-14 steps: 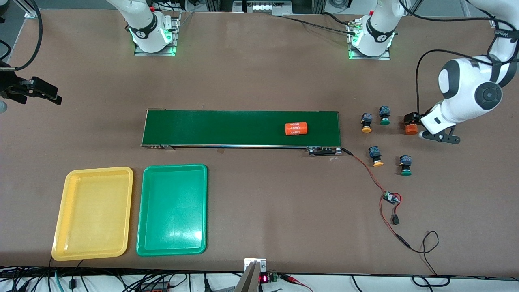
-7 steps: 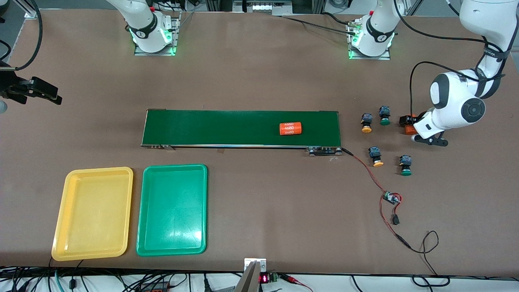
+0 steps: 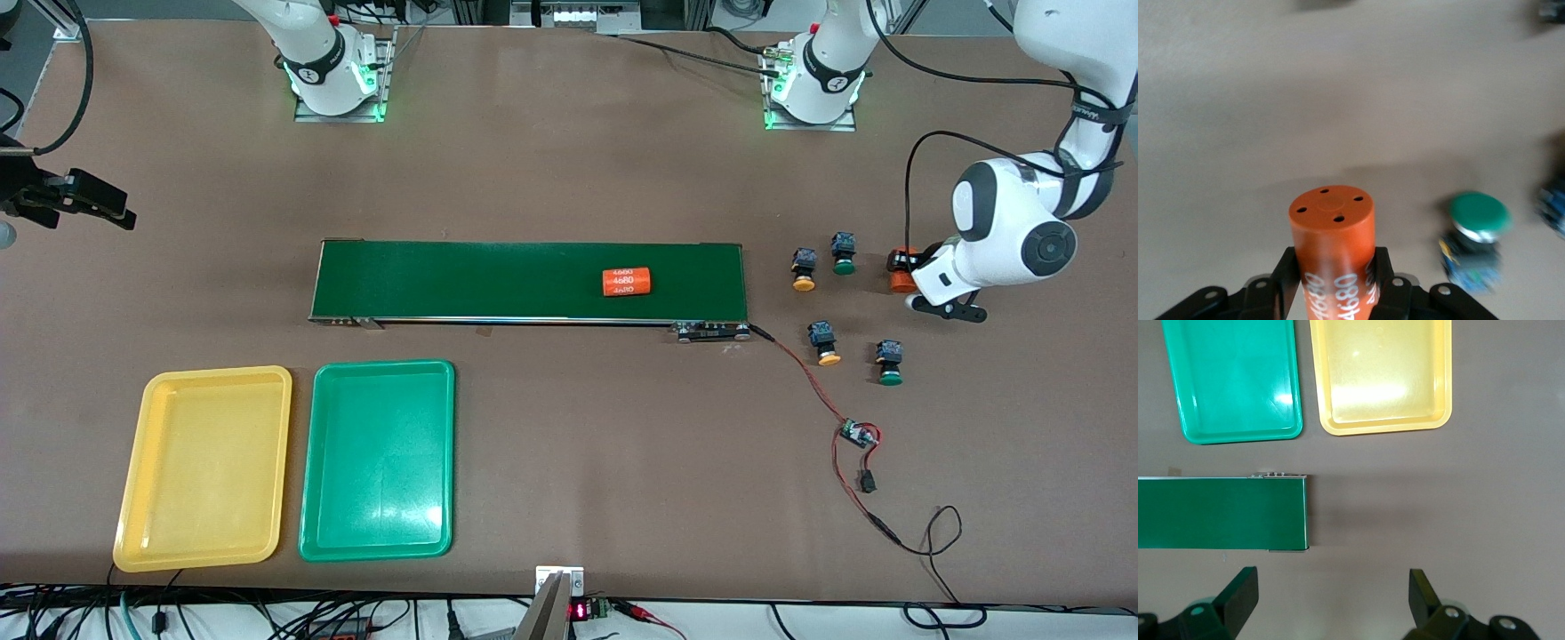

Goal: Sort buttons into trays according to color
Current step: 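Place the second cylinder on the green belt with the left gripper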

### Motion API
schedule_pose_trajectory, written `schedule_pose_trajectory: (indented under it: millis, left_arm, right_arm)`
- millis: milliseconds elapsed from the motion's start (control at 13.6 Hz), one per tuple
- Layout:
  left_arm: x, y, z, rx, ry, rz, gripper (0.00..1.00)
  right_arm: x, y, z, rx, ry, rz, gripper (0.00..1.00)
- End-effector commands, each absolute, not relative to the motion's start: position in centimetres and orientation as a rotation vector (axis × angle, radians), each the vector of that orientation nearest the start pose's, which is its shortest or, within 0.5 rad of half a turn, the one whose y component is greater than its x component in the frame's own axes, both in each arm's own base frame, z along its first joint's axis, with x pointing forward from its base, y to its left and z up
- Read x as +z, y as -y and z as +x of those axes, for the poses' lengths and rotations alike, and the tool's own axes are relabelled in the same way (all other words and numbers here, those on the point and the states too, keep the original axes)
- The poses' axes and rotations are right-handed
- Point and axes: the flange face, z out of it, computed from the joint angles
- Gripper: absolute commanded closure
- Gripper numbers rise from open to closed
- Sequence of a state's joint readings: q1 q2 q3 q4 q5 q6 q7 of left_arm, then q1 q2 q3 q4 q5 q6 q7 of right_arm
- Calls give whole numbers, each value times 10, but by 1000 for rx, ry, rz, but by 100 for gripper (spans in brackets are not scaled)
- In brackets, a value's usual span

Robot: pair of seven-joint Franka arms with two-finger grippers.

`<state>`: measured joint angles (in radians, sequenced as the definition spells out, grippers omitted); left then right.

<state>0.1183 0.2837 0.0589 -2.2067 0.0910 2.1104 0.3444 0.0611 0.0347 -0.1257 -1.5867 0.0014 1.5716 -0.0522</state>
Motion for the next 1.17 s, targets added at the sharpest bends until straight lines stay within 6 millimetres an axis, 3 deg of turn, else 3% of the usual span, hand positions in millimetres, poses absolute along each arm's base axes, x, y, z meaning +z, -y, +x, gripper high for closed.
schedule_pose_trajectory:
  millis: [0, 220, 366, 513, 880, 1099]
  left_arm:
    - [286, -32, 539, 658, -581, -3048, 90]
    - [297, 57, 541, 643, -847, -3014, 90]
    - [303, 130, 532, 590, -1122, -2952, 89]
    - [307, 178, 525, 498, -1380, -2879, 89]
    - [291, 258, 520, 142, -1869, -2668, 88]
    - [282, 291, 501, 104, -2013, -2563, 85]
  right_arm:
    - [600, 35, 564, 70, -19, -3143, 0]
    - [600, 35, 564, 70, -14, -3145, 0]
    - [600, 36, 563, 75, -14, -3144, 0]
    - [600, 35, 564, 70, -14, -3145, 0]
    - [599, 34, 564, 75, -12, -3143, 0]
    - [594, 32, 566, 87, -5, -3143, 0]
